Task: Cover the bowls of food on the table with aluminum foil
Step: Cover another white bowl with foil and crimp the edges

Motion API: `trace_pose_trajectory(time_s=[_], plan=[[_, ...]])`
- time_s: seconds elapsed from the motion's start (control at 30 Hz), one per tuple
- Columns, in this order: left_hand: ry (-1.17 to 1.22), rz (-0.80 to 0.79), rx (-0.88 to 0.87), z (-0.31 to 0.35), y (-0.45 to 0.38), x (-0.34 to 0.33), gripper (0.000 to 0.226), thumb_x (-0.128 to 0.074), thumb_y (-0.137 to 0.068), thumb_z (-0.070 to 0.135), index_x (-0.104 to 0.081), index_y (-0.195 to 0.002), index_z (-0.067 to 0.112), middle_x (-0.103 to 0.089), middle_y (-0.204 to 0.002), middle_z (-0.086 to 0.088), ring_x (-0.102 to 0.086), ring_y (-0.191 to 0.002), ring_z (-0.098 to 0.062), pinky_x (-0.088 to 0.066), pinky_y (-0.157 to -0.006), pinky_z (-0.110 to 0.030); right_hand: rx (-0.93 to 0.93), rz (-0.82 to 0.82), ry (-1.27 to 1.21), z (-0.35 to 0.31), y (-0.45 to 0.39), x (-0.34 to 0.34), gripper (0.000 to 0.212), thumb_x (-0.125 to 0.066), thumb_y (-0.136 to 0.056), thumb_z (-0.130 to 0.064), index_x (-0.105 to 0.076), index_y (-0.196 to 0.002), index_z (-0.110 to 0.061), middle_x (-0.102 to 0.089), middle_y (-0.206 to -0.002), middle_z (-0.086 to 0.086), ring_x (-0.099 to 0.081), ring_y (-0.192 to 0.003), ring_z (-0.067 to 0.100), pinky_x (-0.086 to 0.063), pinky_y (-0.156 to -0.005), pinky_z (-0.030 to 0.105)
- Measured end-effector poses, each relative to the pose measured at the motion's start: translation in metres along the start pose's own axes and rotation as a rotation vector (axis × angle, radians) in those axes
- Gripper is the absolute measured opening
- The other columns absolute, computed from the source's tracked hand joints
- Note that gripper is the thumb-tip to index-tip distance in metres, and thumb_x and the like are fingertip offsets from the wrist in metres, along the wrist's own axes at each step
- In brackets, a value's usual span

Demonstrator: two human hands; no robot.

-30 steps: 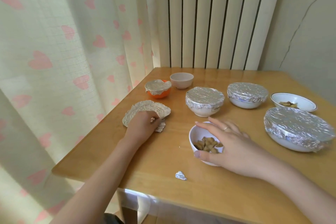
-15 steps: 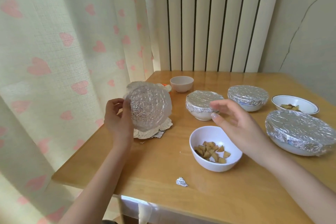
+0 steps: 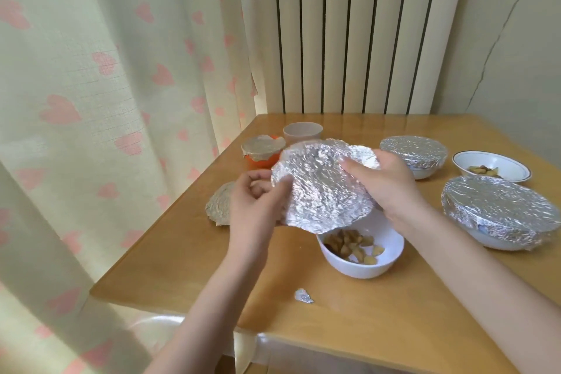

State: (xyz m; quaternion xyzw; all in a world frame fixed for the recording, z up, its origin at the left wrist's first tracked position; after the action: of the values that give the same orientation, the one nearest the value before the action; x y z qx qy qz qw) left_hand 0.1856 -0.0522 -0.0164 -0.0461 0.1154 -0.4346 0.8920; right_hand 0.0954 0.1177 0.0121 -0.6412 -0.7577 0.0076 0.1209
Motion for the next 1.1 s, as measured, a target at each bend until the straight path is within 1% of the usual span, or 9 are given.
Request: trace_pose_trajectory(time_s=[0.03,0.17,0.3,0.43,0.57,0.67,0.77,0.87,1.1], plan=[[-0.035,-0.044,0.032,-0.003,0.005,-0.003,0.031,-0.074,-0.084,0.01,-0.053,-0.106,0.01,-0.055,-0.071,-0.005,-0.054,-0.048,-0.006,-0.042,-0.039,-0.02,0.032,0.033,0.098,0.004,0.003,0.008,0.049,-0.071,-0.083,-0.034,-0.055,-0.126,-0.016,-0.058,-0.103,-0.016,-0.058,-0.082,0.005,-0.046,-0.069,0.026],[-0.226,-0.191,0.098,-0.023,0.026,-0.013,0.045,-0.081,-0.076,0.006,-0.05,-0.108,0.014,-0.052,-0.08,-0.007,-0.052,-0.044,-0.009,-0.04,-0.039,-0.023,0.201,0.126,0.499,0.019,0.018,0.034,0.03,-0.073,-0.079,-0.038,-0.056,-0.097,-0.02,-0.063,-0.088,-0.009,-0.058,-0.08,0.014,-0.033,-0.054,0.016],[-0.333,-0.188,0.062,-0.028,0.037,-0.013,0.044,-0.083,-0.074,0.015,-0.05,-0.104,0.021,-0.054,-0.08,-0.002,-0.047,-0.038,-0.007,-0.036,-0.038,-0.02,0.23,0.175,0.706,0.031,0.03,0.039,0.031,-0.064,-0.086,-0.037,-0.043,-0.101,-0.021,-0.062,-0.074,-0.001,-0.052,-0.061,0.015,-0.033,-0.056,0.035],[-0.388,-0.221,0.053,-0.024,0.037,-0.013,0.041,-0.08,-0.077,0.02,-0.048,-0.102,0.028,-0.054,-0.085,0.002,-0.052,-0.043,-0.007,-0.041,-0.042,-0.023,0.232,0.146,0.714,0.042,0.032,0.035,0.026,-0.06,-0.09,-0.033,-0.041,-0.104,-0.02,-0.059,-0.1,0.003,-0.056,-0.082,0.025,-0.037,-0.064,0.036],[-0.634,-0.168,-0.144,-0.021,0.04,-0.009,0.035,-0.07,-0.081,0.042,-0.047,-0.105,0.031,-0.05,-0.099,0.01,-0.06,-0.08,-0.013,-0.05,-0.075,-0.034,0.221,0.144,0.846,0.043,0.028,0.036,0.026,-0.06,-0.088,-0.038,-0.05,-0.111,-0.031,-0.045,-0.117,0.0,-0.055,-0.1,0.025,-0.041,-0.073,0.033],[-0.651,-0.069,-0.459,0.002,0.046,-0.004,0.049,-0.055,-0.085,0.058,-0.048,-0.118,0.022,-0.046,-0.11,0.013,-0.049,-0.106,-0.01,-0.043,-0.095,-0.03,0.466,0.221,0.68,0.023,0.03,0.046,0.029,-0.058,-0.089,-0.03,-0.057,-0.115,-0.018,-0.047,-0.121,0.002,-0.051,-0.111,0.026,-0.041,-0.089,0.033],[-0.754,-0.416,-0.548,0.018,0.046,-0.025,0.086,-0.046,-0.075,0.076,-0.038,-0.141,0.021,-0.04,-0.14,0.013,-0.03,-0.134,0.0,-0.022,-0.113,-0.018,0.533,-0.037,0.604,0.009,0.029,0.039,0.035,-0.05,-0.095,-0.03,-0.051,-0.129,-0.021,-0.048,-0.13,-0.01,-0.044,-0.123,0.009,-0.034,-0.099,0.023],[-1.03,-0.769,-0.429,-0.001,0.043,-0.052,0.127,-0.036,-0.056,0.09,-0.004,-0.157,0.019,-0.003,-0.164,0.005,0.009,-0.148,-0.003,0.009,-0.12,-0.03,0.431,-0.372,0.722,0.026,0.029,0.015,0.052,-0.047,-0.096,-0.036,-0.034,-0.145,-0.024,-0.033,-0.15,-0.012,-0.023,-0.136,-0.004,-0.016,-0.114,0.02],[-1.126,-0.826,-0.336,-0.029,0.039,-0.051,0.143,-0.057,-0.048,0.092,0.003,-0.156,0.019,-0.006,-0.163,0.005,0.002,-0.147,-0.003,0.012,-0.12,-0.031,0.325,-0.404,0.762,0.045,0.029,0.01,0.062,-0.05,-0.091,-0.049,-0.032,-0.147,-0.03,-0.039,-0.148,-0.009,-0.029,-0.134,0.003,-0.021,-0.099,0.011]])
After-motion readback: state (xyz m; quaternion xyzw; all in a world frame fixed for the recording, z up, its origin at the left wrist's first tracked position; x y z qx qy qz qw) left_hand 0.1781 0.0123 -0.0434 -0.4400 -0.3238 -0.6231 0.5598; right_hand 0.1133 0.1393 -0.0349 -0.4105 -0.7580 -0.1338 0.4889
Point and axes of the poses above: each hand's wrist, its own y-axis away from the middle knuckle, its own x-axis out of the back of the hand, z = x × y, the point moved 4 cm from there along -y, towards the middle knuckle
